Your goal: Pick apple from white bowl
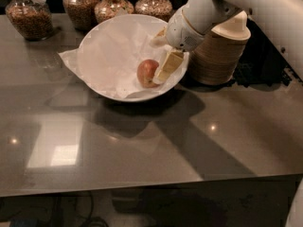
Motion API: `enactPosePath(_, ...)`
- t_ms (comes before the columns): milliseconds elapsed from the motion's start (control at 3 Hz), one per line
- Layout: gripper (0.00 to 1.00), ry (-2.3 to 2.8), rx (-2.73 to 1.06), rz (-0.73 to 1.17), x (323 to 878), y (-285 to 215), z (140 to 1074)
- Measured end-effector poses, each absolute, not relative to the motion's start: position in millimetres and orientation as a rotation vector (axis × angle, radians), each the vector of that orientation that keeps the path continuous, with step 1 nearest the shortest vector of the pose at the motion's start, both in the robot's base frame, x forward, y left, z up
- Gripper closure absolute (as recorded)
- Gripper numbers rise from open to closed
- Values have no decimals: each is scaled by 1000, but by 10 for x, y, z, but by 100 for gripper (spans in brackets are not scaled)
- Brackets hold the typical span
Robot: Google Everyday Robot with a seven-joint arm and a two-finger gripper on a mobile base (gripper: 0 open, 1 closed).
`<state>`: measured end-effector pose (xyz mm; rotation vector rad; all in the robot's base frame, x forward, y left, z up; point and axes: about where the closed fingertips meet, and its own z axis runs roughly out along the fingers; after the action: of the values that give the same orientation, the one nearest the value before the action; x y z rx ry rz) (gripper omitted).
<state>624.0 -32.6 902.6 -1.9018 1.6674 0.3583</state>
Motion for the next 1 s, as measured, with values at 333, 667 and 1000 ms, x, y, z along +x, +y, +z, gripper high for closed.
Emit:
enactPosePath(333,26,1656,-1938,339,6224,-254,8994)
enactPosePath(667,26,1655,-1963,327,6205,-218,8939)
enactPosePath(1000,26,1666,-1990,320,6220,-171,8829)
